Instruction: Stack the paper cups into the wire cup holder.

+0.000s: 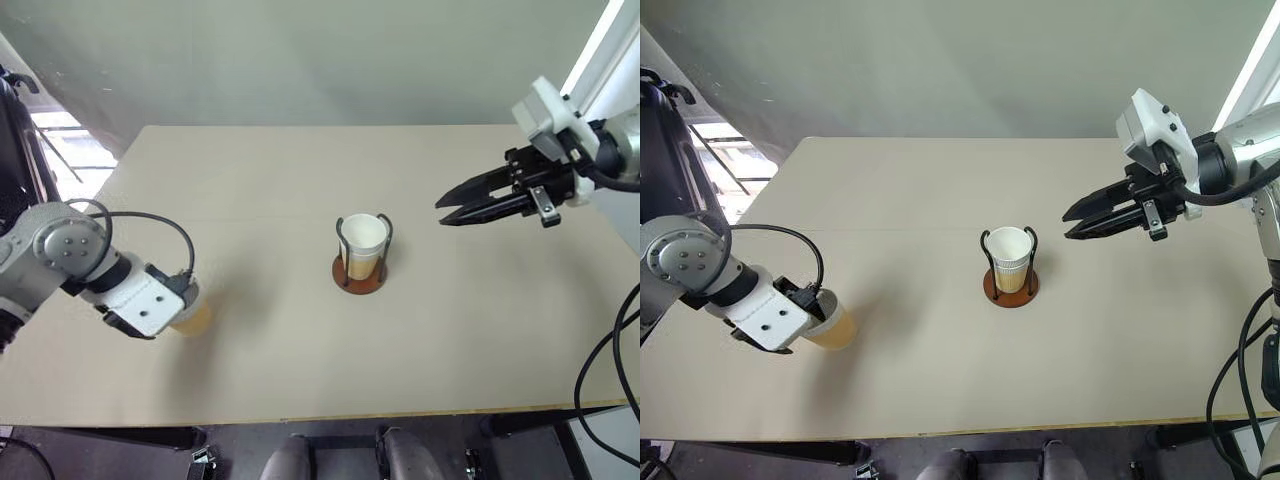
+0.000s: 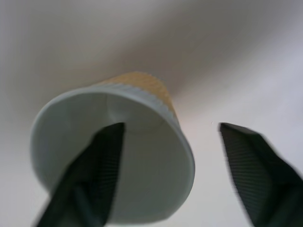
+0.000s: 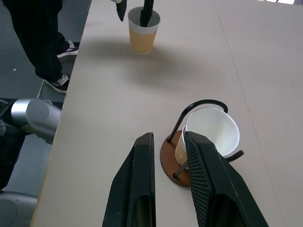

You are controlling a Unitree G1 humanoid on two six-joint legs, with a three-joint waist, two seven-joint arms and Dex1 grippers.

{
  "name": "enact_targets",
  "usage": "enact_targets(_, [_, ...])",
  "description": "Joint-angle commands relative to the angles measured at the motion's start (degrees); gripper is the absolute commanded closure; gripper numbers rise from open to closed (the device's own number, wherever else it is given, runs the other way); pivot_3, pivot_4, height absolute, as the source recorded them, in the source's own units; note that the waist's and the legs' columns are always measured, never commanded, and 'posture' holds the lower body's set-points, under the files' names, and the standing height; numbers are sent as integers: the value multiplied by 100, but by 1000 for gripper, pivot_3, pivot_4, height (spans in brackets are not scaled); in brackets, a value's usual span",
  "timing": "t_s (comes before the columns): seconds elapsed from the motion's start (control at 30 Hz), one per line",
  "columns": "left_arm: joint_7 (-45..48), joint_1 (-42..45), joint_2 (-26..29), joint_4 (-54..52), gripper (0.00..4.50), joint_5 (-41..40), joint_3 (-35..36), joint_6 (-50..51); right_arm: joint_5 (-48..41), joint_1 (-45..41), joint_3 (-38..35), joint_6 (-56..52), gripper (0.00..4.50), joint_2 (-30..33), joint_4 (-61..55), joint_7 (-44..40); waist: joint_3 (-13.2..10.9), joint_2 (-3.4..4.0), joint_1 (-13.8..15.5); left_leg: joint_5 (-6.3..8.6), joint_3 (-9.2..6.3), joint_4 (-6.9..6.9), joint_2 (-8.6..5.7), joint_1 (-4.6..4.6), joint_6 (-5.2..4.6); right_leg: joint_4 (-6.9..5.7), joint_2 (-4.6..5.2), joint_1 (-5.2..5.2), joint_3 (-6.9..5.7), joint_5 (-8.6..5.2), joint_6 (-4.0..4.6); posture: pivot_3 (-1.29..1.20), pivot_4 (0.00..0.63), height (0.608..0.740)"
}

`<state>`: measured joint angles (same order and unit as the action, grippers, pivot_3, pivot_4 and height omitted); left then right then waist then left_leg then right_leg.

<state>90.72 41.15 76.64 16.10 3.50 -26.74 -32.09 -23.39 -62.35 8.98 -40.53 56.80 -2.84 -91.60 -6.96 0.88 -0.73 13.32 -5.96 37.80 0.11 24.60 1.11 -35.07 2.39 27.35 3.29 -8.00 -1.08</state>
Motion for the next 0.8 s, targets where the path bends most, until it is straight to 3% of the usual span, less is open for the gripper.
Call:
enact_targets(0.03, [178,159,-128,171,2538,-37,89,-103,-40,66,-98,-3,3547,116,-148,38,2,-3,1,0,0,2,0,1,0,0,0,-1,-1,1,1,0,150,740])
enact_targets(0.2, [178,970,-788,858,4296,130,-22,-11,129,-72,-118,241,3547,-123,393,293,4,-7,12,-5,-2,21,-2,5,-8,-7,2,-5,-1,10,15,0,150,740])
enact_targets(0.23, [178,1147,-949,1019,4457,157,-36,-26,167,-97,-116,313,3547,-173,545,329,4,-8,10,-6,-2,24,-2,4,-9,-5,2,-3,0,16,25,0,150,740])
enact_targets(0.47, [-381,2262,-2100,2267,4457,475,185,-191,350,-136,-97,748,3547,-318,1159,328,4,-8,16,-13,0,27,-6,12,-21,10,7,-6,0,36,-3,0,150,740])
enact_targets(0.8, [-511,3398,-2686,3781,4457,844,241,-457,199,-231,-377,1367,3547,-426,1494,75,4,-8,23,-11,1,24,-2,33,-21,31,8,6,-5,51,-72,0,150,740])
